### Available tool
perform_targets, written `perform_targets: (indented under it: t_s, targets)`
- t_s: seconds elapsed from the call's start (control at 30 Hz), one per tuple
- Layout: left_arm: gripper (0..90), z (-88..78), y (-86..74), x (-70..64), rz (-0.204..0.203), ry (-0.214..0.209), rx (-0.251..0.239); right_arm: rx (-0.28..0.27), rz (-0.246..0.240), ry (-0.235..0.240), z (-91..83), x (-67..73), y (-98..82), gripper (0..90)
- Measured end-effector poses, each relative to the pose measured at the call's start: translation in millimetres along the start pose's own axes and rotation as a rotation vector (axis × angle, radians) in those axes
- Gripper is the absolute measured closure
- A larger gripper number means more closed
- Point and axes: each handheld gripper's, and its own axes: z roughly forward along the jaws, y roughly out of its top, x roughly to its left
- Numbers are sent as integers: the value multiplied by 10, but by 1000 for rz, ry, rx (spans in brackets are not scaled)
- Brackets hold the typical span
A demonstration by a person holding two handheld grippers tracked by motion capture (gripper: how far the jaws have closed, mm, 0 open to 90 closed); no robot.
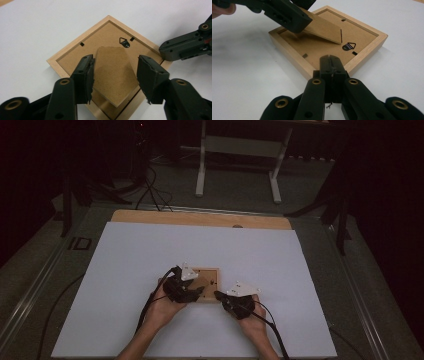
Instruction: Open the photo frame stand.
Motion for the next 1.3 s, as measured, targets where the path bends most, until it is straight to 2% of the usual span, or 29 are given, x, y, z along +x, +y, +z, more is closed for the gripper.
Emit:
perform_targets:
  t_s: [0.07,0.13,0.2,0.27,0.33,0.37,0.4,0.5,0.53,0.57,0.6,0.67,0.8,0.87,1.17,1.3]
  targets:
    - [447,-3,-5,6,-2,4,0,0,0,0,0,0,0,900]
    - [429,-15,-28,35,-34,-2,-8,0,0,0,0,0,0,900]
    - [417,-20,-35,48,-36,-1,0,0,-1,0,0,0,0,900]
    - [417,-21,-65,86,-64,-26,12,-1,-1,-1,0,1,-1,900]
    - [419,-20,-76,101,-72,-35,16,-1,-2,-2,0,3,-1,900]
    - [421,-11,-91,121,-92,-54,22,-1,-3,-2,0,3,-1,900]
    - [425,-11,-91,121,-92,-54,22,-1,-3,-2,1,3,-1,900]
    - [445,8,-98,146,-124,-98,32,-1,-3,-4,1,4,-1,900]
    - [449,8,-98,146,-124,-98,32,-1,-3,-3,1,5,-1,900]
    - [458,26,-98,165,-144,-120,37,-1,-3,-4,1,5,-1,900]
    - [464,26,-98,165,-144,-120,37,-1,-4,-5,2,6,-2,900]
    - [474,46,-99,202,-183,-145,39,-1,-5,-5,2,6,-1,900]
    - [481,58,-99,216,-193,-159,40,-2,-7,-5,2,4,-1,900]
    - [479,71,-100,233,-215,-176,36,-2,-8,-5,2,5,-1,900]
    - [492,84,-88,257,-232,-194,38,-2,-10,-6,2,5,-1,900]
    - [499,87,-82,240,-206,-176,59,-2,-4,-3,2,1,0,900]
